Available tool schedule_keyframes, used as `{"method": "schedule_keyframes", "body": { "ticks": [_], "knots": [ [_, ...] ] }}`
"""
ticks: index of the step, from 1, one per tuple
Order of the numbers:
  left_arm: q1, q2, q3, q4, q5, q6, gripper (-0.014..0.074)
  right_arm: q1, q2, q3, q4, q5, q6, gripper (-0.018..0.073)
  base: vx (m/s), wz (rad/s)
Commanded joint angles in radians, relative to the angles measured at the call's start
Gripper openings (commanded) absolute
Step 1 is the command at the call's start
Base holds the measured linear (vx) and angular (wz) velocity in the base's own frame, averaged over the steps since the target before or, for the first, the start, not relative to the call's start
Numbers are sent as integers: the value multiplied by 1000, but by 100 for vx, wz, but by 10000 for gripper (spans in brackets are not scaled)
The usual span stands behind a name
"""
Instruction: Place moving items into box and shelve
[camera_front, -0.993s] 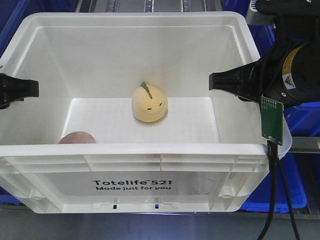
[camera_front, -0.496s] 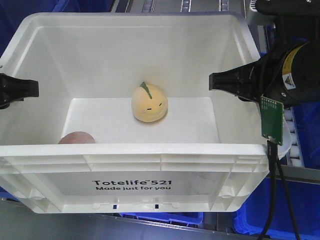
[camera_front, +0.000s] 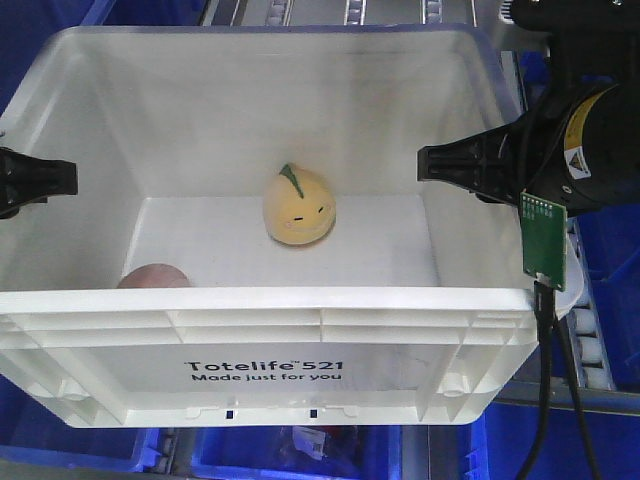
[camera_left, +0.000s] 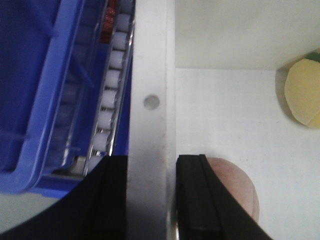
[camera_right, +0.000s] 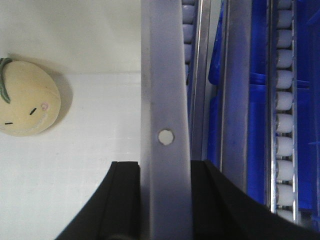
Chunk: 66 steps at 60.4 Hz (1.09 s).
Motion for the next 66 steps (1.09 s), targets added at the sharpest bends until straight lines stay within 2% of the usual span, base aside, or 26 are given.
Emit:
{"method": "schedule_keyframes", "body": {
  "ticks": [1,28,66],
  "knots": [
    [-4,-26,-41,98,-77,-8,146,-3,-36,-40,-124,-68,-8,49,15,-20],
    [-4,-26,-41,98,-77,-8,146,-3,-36,-40,-124,-68,-8,49,13,-20],
    [-4,-26,-41,98,-77,-8,146,-3,-36,-40,-124,-68,-8,49,2,-2]
  ]
}}
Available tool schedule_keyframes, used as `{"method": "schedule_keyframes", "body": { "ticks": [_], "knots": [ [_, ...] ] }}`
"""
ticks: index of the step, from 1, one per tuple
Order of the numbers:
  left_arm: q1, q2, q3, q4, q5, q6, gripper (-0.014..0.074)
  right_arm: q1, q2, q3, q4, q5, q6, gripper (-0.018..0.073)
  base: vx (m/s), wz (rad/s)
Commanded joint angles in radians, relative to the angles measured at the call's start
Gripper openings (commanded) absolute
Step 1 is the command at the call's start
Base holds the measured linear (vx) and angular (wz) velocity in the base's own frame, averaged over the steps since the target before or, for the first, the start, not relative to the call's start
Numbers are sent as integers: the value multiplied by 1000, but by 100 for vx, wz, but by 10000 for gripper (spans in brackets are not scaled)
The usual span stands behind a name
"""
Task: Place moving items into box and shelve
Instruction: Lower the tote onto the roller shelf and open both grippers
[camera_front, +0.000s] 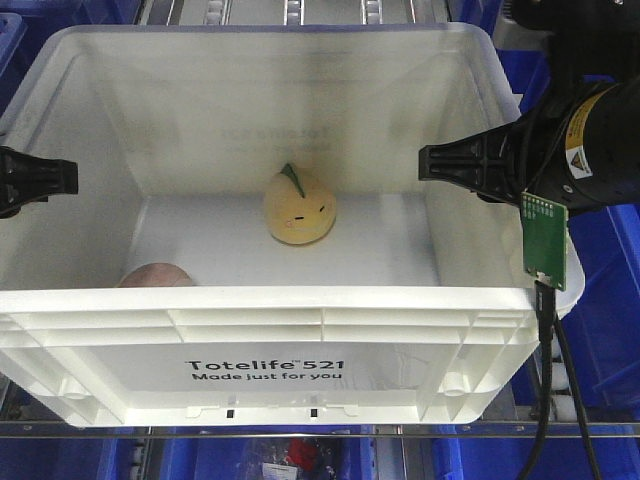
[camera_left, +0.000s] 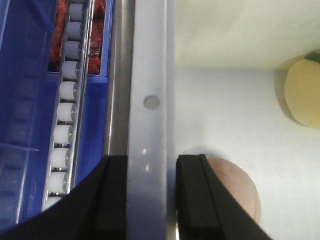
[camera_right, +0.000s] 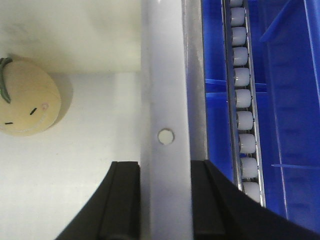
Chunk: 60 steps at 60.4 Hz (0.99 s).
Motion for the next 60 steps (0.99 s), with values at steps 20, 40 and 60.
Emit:
{"method": "schedule_keyframes", "body": {
  "ticks": [20,40,60],
  "knots": [
    [-4,-26,-41,100,-79,-8,146,-3,-35,-40,-133,-96,-8,49,0,0],
    [-3,-23,84,320,-374,-86,146,-3,67,41,-368,-270,204,49,0,0],
    [-3,91,187,532,-476,-301,225,-4,204,79,-541,-312,376,130,0,0]
  ]
}}
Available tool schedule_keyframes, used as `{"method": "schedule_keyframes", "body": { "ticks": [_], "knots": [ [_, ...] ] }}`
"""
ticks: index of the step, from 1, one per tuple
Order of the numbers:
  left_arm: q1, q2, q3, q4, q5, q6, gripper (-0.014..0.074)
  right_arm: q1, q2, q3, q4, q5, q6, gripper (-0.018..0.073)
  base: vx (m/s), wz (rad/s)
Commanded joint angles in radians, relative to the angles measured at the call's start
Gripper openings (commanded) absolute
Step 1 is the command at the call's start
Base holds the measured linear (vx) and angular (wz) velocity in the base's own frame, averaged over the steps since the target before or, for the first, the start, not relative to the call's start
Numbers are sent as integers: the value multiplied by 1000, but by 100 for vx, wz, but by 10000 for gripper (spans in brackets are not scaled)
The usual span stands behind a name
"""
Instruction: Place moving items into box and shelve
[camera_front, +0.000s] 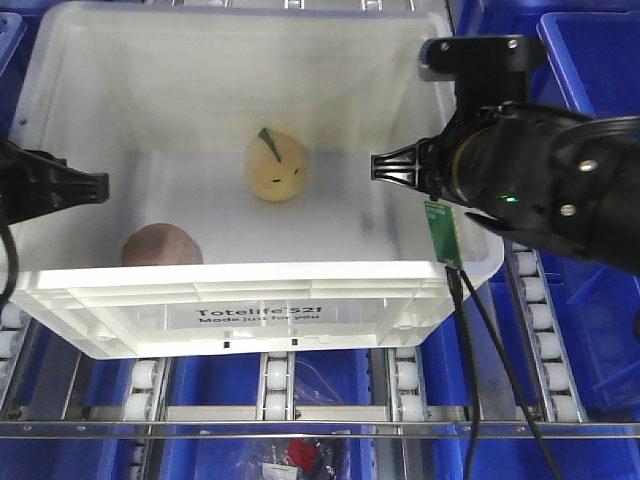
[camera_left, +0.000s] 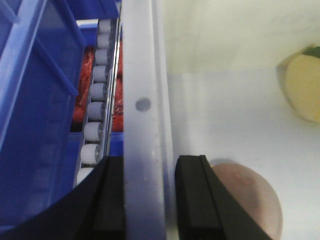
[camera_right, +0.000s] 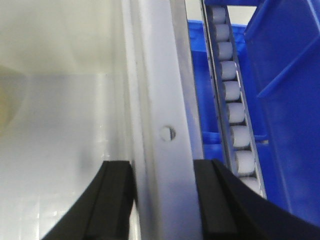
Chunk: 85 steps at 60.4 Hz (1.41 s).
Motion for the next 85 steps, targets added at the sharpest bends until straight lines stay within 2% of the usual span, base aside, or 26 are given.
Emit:
{"method": "schedule_keyframes", "body": {
  "ticks": [1,5,15,21,26,33,40,50,59,65,76,79,85],
  "knots": [
    [-7,16,-39,113,-150,-14,240,1,-29,-39,-115,-63,7,142,0,0],
    [-7,40,-39,113,-153,-10,330,1,-29,-39,-110,-66,-6,203,0,0],
    [-8,28,-63,79,-100,15,554,2,-71,-39,-87,-65,-61,425,0,0],
    [-8,-3,-106,4,-42,127,640,2,-132,-39,-61,-115,-113,532,0,0],
    [-8,-36,-148,-120,27,277,669,2,-190,-39,5,-129,-208,582,0,0],
    [-8,-97,-178,-305,118,550,664,2,-266,-38,127,-121,-369,601,0,0],
    [-8,-195,-178,-499,163,751,650,2,-354,-28,257,-105,-570,592,0,0],
    [-8,-351,-178,-694,172,921,625,2,-540,119,448,-110,-834,584,0,0],
    [-8,-471,-178,-855,240,1072,596,2,-737,242,635,-76,-1100,584,0,0],
    [-8,-528,-175,-907,270,1125,575,2,-846,284,728,-17,-1160,584,0,0],
    [-8,-594,-123,-908,275,1146,521,2,-986,333,795,33,-1162,566,0,0],
    [-8,-596,-112,-908,276,1148,478,2,-1005,333,810,51,-1170,529,0,0],
    [-8,-596,-102,-908,281,1151,362,2,-1020,333,831,81,-1170,384,0,0]
  ]
}}
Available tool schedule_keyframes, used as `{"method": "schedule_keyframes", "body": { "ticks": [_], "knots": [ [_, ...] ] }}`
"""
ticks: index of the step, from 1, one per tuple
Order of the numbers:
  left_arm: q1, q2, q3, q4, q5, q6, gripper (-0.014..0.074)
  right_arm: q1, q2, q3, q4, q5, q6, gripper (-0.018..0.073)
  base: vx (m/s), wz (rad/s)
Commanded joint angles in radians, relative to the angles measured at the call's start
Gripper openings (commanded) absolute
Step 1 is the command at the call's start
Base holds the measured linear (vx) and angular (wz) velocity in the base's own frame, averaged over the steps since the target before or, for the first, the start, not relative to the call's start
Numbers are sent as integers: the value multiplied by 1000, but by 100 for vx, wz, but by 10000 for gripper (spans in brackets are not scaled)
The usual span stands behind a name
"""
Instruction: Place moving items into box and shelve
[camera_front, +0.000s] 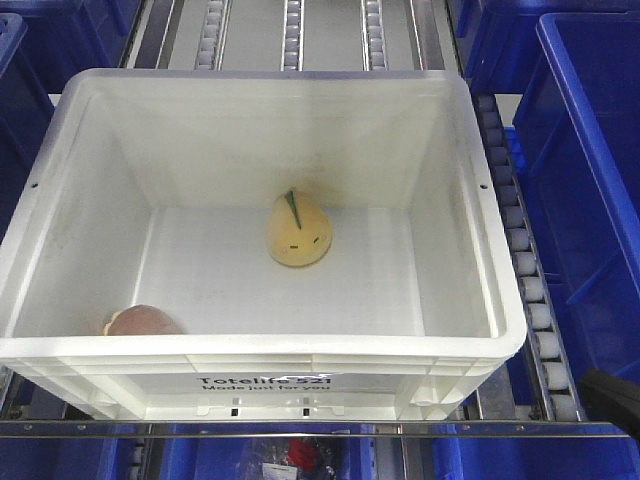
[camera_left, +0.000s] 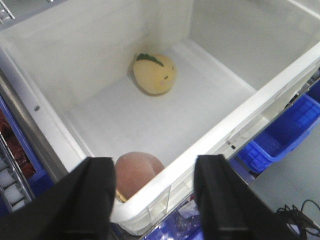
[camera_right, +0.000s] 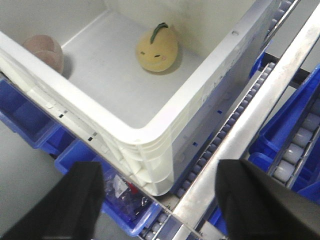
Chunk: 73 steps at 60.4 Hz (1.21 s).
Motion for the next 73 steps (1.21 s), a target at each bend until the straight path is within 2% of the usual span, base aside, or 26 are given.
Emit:
{"method": "schedule_keyframes", "body": {
  "ticks": [1,10,16,25,41,47,52,54,60,73],
  "knots": [
    [-6,7,-18,-12,-64,4,339,3,2,-23,13,-40,-13,353,0,0],
    [-6,7,-18,-12,-60,4,177,3,2,-23,32,29,-10,106,0,0],
    [-6,7,-18,-12,-60,4,101,3,2,-23,32,64,-10,-16,0,0],
    [-6,7,-19,-12,-60,4,47,3,2,-23,31,85,-10,-11,0,0],
    [-6,7,-16,-12,-61,4,41,3,2,-23,30,85,-10,-9,0,0],
    [49,-20,17,4,-85,46,41,3,2,-23,30,85,-10,-10,0,0],
    [127,-65,100,6,-213,51,41,3,2,-23,31,85,-10,-10,0,0],
    [178,-102,163,15,-329,48,41,3,2,-23,30,85,-10,-10,0,0],
    [248,-169,310,10,-516,47,41,3,2,-23,31,85,-10,-10,0,0],
    [410,-315,647,-58,-889,42,41,3,2,-23,31,85,-10,-10,0,0]
  ]
}}
